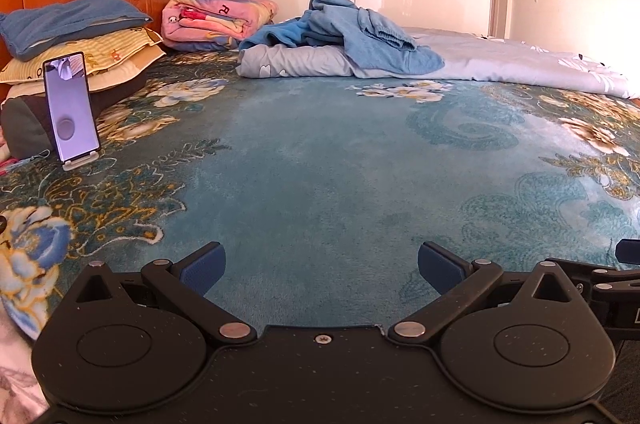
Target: Fold clothes
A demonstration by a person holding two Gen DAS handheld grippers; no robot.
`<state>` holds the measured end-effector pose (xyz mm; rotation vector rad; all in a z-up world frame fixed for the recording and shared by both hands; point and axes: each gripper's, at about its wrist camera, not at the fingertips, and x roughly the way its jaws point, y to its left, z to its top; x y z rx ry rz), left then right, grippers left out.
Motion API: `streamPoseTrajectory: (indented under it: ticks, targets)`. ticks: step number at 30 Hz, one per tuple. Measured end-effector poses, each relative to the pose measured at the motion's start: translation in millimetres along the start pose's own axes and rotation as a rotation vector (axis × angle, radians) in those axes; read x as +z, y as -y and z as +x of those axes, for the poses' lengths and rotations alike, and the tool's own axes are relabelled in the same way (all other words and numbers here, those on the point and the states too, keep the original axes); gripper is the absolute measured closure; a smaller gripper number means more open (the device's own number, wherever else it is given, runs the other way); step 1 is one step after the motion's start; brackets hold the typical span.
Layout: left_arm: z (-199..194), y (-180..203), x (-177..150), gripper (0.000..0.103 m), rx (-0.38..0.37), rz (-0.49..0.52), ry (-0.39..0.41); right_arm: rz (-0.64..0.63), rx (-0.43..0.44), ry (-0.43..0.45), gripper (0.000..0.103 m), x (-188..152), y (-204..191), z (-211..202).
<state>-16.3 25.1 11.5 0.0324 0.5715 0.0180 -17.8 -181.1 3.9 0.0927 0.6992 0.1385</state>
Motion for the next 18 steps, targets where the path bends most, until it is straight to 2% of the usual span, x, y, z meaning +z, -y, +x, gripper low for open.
streamPoseTrajectory:
  ticks: [18]
  targets:
    - [-2.9,5.2,-3.6,0.001,0.014,0.024,0.037,0.019,0.002,-0.019,0.000,-1.1,3.8,2.6]
